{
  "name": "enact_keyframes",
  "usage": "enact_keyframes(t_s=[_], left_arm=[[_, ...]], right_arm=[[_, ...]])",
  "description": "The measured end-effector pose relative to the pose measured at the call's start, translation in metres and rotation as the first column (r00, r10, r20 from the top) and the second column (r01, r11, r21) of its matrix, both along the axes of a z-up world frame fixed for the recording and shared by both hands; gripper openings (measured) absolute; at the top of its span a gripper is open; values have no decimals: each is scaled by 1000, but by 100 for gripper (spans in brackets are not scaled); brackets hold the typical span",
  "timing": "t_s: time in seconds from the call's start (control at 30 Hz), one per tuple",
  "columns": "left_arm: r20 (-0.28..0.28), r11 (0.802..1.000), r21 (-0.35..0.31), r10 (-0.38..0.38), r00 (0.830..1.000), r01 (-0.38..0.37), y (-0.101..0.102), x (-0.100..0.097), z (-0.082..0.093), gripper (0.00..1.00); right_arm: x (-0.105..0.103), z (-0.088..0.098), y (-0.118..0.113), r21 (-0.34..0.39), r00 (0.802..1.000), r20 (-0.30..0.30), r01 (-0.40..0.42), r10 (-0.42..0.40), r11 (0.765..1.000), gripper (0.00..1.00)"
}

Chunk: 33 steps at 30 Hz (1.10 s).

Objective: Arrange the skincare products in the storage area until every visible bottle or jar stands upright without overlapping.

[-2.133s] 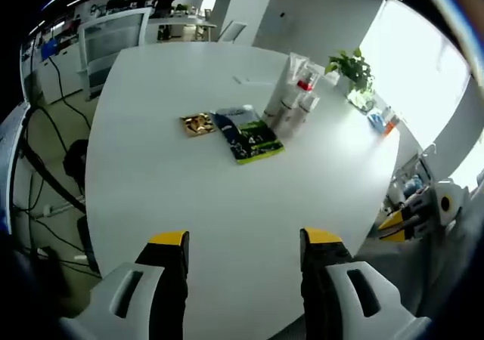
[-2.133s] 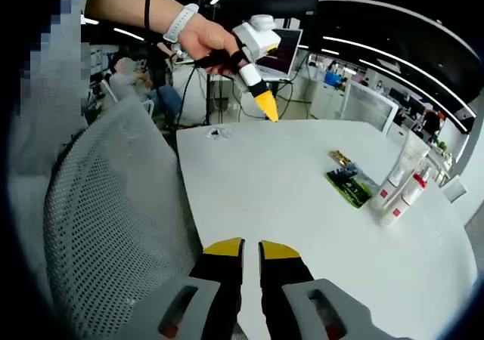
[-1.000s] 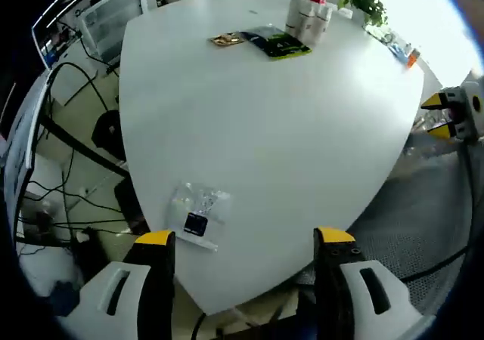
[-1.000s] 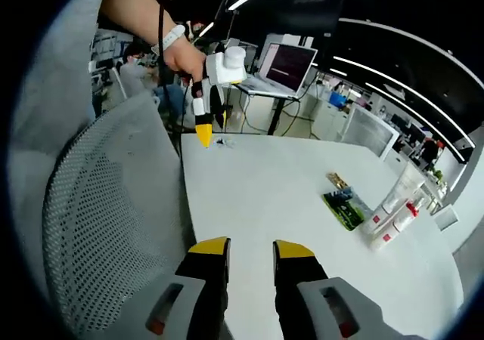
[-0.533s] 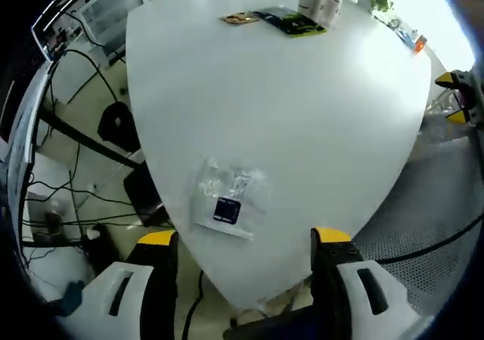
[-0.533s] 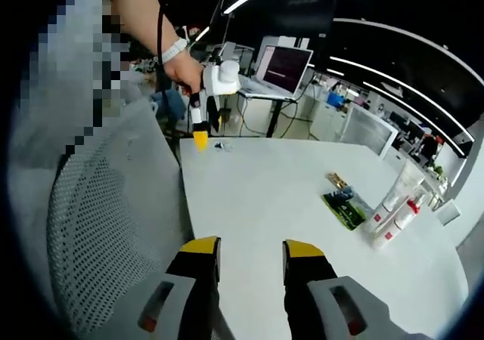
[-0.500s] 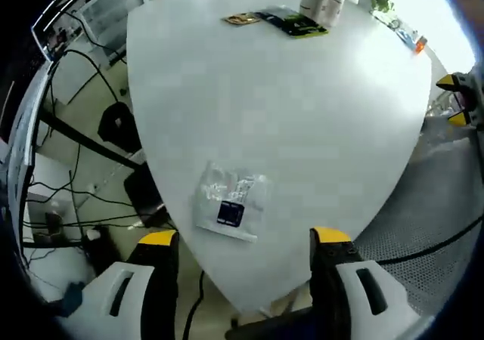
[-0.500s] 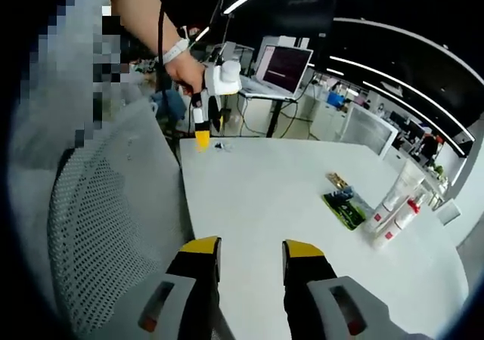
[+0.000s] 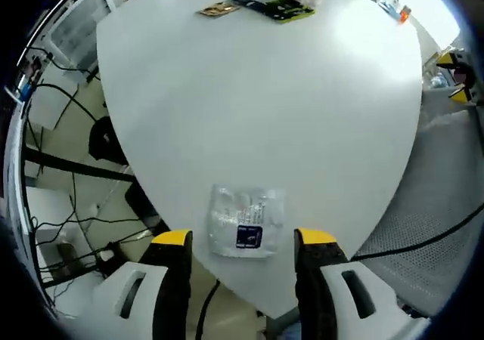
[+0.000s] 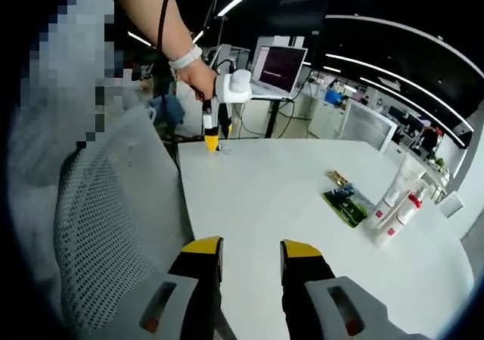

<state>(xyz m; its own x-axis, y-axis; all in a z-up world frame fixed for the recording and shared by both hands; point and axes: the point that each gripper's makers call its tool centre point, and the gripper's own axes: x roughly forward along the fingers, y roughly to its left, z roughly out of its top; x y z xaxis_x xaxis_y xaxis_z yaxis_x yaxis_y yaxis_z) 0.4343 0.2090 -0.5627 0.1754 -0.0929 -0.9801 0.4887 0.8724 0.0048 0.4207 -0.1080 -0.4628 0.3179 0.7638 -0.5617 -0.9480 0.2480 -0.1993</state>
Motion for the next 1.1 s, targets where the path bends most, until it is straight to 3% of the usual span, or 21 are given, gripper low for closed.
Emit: enact_keyframes(t_s=[0.2,0.3,0.6,0.67,0.73,1.1], left_arm=[[-70,996,33,-81,994,83,-2,-14,-12,46],[-58,998,25,-54,997,56,0,-12,-9,46],[-54,997,25,-65,996,67,-15,-17,-1,45],[-51,996,24,-85,995,87,-19,-19,0,42],[-40,986,18,-163,986,164,-27,-20,2,36],[20,988,-14,-151,988,151,-37,-25,5,23]], right_arm=[[0,0,0,-1,1000,2,3,-3,1000,24],[-1,0,0,-5,1000,10,-5,5,1000,24],[-2,-1,-1,-24,1000,19,-12,12,1000,23],[-1,-1,-1,-22,1000,18,-10,10,1000,22],[0,-1,-1,-17,1000,17,-5,5,1000,22],[0,1,-1,-22,999,36,-5,6,1000,22]])
